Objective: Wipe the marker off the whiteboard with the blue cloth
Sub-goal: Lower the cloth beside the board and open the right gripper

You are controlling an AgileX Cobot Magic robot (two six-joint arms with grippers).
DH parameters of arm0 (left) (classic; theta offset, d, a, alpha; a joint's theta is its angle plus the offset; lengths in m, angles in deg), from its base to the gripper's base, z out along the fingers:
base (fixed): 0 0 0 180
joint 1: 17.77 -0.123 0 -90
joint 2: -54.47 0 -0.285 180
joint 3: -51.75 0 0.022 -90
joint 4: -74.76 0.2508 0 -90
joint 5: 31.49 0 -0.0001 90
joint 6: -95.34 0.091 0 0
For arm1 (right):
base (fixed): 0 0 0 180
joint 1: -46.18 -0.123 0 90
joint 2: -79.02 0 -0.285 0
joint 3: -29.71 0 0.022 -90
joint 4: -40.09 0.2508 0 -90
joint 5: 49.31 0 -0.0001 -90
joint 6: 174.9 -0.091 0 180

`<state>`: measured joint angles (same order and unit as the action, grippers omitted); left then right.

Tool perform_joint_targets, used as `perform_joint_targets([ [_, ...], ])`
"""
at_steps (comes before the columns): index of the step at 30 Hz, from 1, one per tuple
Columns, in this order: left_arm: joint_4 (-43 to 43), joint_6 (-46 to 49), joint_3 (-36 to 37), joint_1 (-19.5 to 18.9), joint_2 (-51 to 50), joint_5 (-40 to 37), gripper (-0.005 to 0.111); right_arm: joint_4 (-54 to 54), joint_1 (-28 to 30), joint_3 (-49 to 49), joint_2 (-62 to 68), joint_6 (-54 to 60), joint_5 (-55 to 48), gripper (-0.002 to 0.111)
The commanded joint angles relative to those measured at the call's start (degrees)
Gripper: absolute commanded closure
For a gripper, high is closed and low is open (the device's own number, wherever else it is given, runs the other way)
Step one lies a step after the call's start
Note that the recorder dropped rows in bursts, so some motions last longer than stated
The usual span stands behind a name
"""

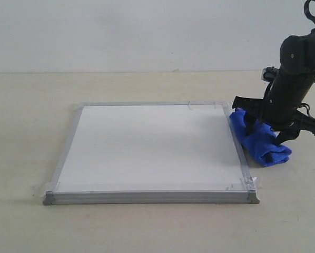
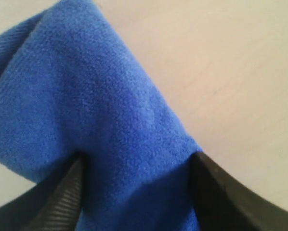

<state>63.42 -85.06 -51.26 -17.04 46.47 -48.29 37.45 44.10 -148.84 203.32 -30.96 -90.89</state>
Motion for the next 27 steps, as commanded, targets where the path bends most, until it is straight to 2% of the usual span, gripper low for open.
perform_joint_targets([
  [1, 0.1, 0.0, 0.2, -0.2, 0.2, 0.0, 0.102, -1.5, 0.4, 0.2, 0.1, -0.1, -0.9, 0.068],
  [4, 0.1, 0.0, 0.2, -0.2, 0.2, 0.0, 0.102, -1.5, 0.4, 0.2, 0.1, -0.3, -3.4, 0.098],
  [6, 0.1, 0.0, 0.2, -0.2, 0.2, 0.0, 0.102, -1.8, 0.4, 0.2, 0.1, -3.7, -5.2, 0.108],
  [13, 0.1, 0.0, 0.2, -0.2, 0.2, 0.0, 0.102, 8.3, 0.4, 0.2, 0.1, -10.1, -3.2, 0.108],
  [20, 0.1, 0.0, 0.2, -0.2, 0.2, 0.0, 0.102, 6.5, 0.4, 0.2, 0.1, -14.4, -2.1, 0.108],
  [25, 0.1, 0.0, 0.2, -0.2, 0.2, 0.0, 0.102, 5.2, 0.4, 0.2, 0.1, -10.5, -2.8, 0.108],
  [27, 0.1, 0.0, 0.2, -0.2, 0.2, 0.0, 0.102, 4.6, 0.4, 0.2, 0.1, -9.2, -3.1, 0.103],
])
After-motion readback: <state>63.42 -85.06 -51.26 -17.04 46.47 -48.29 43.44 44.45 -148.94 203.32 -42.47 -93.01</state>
